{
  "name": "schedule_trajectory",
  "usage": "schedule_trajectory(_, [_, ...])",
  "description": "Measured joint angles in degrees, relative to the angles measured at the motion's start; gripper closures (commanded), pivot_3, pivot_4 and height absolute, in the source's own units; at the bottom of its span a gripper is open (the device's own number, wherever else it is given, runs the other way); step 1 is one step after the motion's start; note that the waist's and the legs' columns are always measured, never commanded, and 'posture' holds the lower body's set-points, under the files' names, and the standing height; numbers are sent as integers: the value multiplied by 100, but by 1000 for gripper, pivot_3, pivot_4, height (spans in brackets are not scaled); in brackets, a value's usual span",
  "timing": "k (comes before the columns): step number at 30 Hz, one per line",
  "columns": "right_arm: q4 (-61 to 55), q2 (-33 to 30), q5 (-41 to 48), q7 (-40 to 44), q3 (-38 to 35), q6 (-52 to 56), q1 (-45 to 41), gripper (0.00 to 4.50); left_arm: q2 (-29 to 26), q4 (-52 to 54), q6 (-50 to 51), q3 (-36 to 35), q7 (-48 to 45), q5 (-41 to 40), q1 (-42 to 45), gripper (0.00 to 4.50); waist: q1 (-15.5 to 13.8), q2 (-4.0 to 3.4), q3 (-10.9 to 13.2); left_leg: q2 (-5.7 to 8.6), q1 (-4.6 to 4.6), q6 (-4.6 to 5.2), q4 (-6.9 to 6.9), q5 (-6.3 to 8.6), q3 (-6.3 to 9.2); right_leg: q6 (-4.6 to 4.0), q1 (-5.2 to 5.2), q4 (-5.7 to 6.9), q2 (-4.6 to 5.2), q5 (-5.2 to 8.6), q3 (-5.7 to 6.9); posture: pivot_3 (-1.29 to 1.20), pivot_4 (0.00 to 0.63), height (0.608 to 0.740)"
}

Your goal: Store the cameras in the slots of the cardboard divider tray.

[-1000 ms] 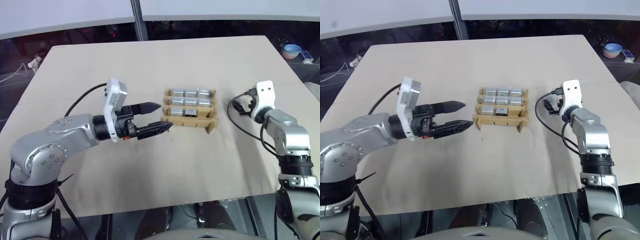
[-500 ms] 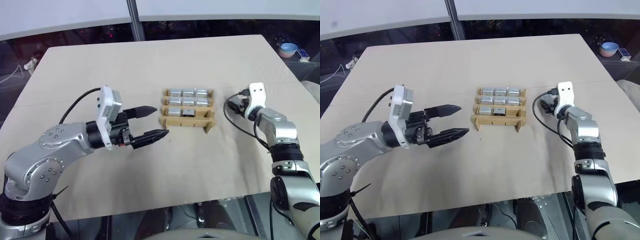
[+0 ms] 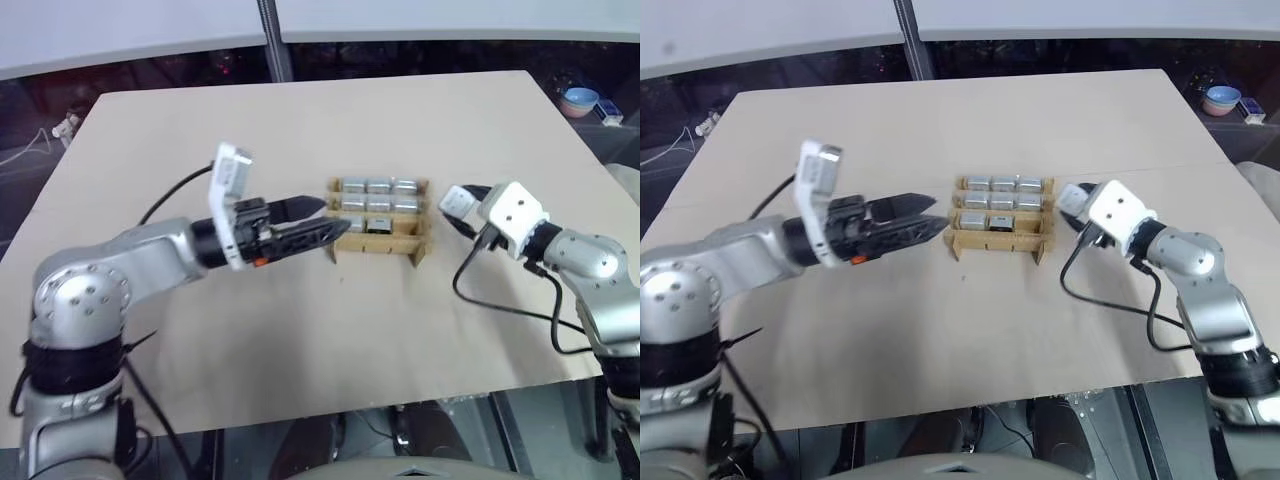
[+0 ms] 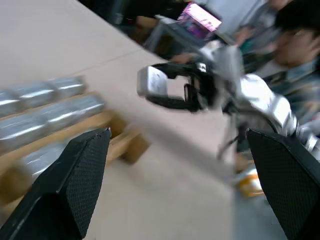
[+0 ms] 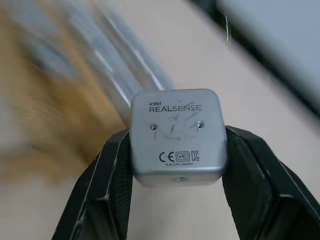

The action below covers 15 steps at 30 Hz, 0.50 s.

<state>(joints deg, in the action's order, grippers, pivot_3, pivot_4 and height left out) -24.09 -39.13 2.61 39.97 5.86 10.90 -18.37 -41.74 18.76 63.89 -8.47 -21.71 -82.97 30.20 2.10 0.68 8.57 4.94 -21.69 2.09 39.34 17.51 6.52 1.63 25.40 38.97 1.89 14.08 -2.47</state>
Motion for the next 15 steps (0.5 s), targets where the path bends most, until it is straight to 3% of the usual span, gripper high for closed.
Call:
schedule_trajectory(3, [-512,264,-196,58,581,-6,-281,2535,373,-275,220,396,306,-119,222,0,11,1,1,1,2,-3,5,-2,3,0,-3,2,0,0,3,0,150,740])
schedule_trajectory(10, [-597,552,-447,59,872,37,-582,2535,633,-789,401,451,608,-342,592,0,-78,2,1,4,-9,-3,5,-2,9,-1,4,-8,3,0,9,0,150,740])
schedule_trajectory(13, [-722,630,-449,59,884,145,-577,2535,752,-931,453,451,699,-399,602,766,-116,2,1,4,-9,-3,5,-2,10,-1,4,-7,3,0,9,0,150,740])
schedule_trajectory(15, [-792,676,-436,59,884,201,-577,2535,760,-948,479,451,717,-405,603,1658,-120,1,1,4,-9,-3,5,-2,10,-1,4,-6,3,0,9,0,150,740])
